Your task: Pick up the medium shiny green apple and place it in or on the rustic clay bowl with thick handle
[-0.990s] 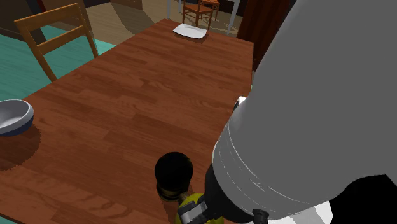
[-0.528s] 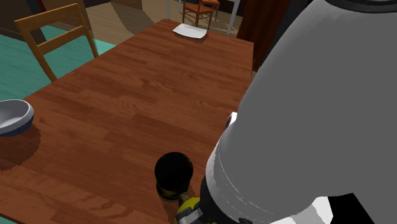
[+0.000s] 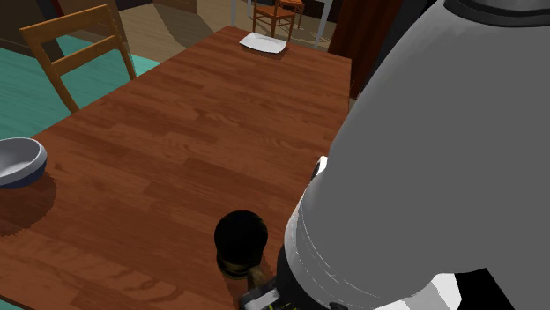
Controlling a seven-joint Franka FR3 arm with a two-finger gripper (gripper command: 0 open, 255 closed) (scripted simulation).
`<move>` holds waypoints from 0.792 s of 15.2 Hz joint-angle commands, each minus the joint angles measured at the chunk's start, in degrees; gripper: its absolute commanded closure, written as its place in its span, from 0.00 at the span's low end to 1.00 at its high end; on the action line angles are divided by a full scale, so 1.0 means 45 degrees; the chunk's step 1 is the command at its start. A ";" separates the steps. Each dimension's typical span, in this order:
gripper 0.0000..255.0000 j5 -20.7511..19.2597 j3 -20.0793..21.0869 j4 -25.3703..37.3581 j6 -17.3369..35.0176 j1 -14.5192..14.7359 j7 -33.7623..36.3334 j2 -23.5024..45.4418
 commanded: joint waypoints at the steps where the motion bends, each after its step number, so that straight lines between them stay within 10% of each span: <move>1: 0.00 0.0000 0.0000 0.0000 0.0000 0.0000 0.0000 0.0000; 12: 0.00 -0.0445 -0.0799 0.1318 -0.1538 0.0035 0.0154 -0.0103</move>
